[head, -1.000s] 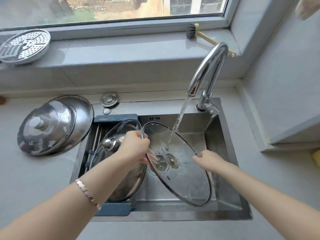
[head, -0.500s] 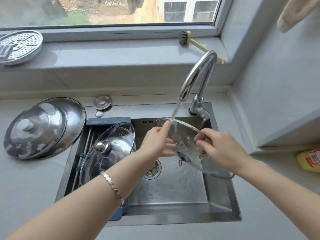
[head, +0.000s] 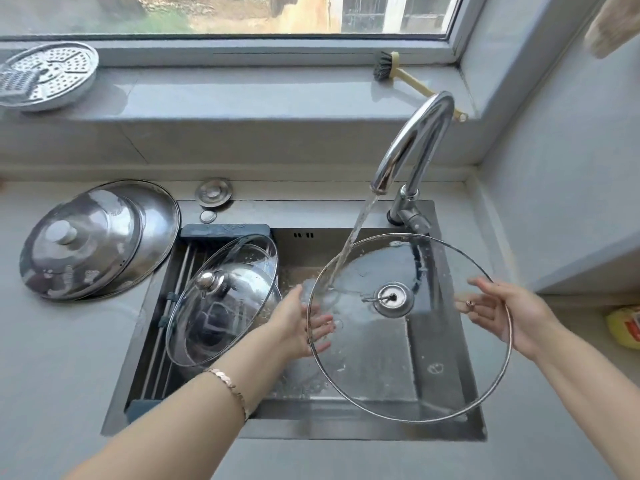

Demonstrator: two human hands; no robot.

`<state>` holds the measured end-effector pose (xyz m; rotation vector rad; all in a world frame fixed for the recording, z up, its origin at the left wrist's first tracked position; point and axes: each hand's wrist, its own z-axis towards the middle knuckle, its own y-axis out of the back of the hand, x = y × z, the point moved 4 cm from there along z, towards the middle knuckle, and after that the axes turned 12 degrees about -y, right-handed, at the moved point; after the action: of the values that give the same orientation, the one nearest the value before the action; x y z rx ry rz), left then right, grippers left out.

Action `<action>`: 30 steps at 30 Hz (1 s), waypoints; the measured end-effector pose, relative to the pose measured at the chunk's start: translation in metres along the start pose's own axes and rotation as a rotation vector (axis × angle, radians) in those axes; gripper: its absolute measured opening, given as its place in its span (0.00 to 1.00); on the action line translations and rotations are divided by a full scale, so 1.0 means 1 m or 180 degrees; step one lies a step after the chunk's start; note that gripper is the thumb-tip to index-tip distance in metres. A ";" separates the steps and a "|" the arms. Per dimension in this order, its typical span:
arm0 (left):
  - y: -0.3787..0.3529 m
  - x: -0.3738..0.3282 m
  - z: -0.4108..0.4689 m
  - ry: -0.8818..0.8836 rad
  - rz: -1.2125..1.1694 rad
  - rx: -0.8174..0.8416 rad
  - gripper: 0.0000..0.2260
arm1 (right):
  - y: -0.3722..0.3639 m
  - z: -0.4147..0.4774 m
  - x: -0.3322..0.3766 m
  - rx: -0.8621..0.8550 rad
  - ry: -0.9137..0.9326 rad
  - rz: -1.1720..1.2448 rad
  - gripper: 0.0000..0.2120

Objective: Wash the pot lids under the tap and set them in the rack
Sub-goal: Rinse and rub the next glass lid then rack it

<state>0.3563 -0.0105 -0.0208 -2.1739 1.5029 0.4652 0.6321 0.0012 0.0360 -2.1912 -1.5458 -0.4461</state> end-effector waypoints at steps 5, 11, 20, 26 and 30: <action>0.009 -0.049 -0.021 -0.0360 0.0258 -0.0015 0.19 | -0.001 0.041 -0.053 -0.0212 -0.0480 0.0348 0.10; 0.004 -0.096 -0.044 -0.0982 0.0921 -0.0031 0.16 | -0.047 0.094 -0.102 -0.0469 -0.0741 -0.0060 0.10; 0.042 -0.131 -0.047 -0.1770 0.0902 -0.0658 0.13 | -0.115 0.105 -0.085 -0.0504 -0.0097 -0.0145 0.14; 0.069 -0.116 -0.038 -0.1718 0.0460 -0.0986 0.14 | -0.120 0.060 -0.008 -0.1090 0.1482 -0.1056 0.17; 0.057 -0.094 -0.026 -0.1375 0.0201 -0.0960 0.14 | -0.115 0.025 0.042 -0.1312 0.2106 -0.1677 0.18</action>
<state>0.2700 0.0322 0.0395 -2.0606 1.3252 1.1651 0.5384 0.0819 0.0521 -1.5707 -1.6983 -1.5875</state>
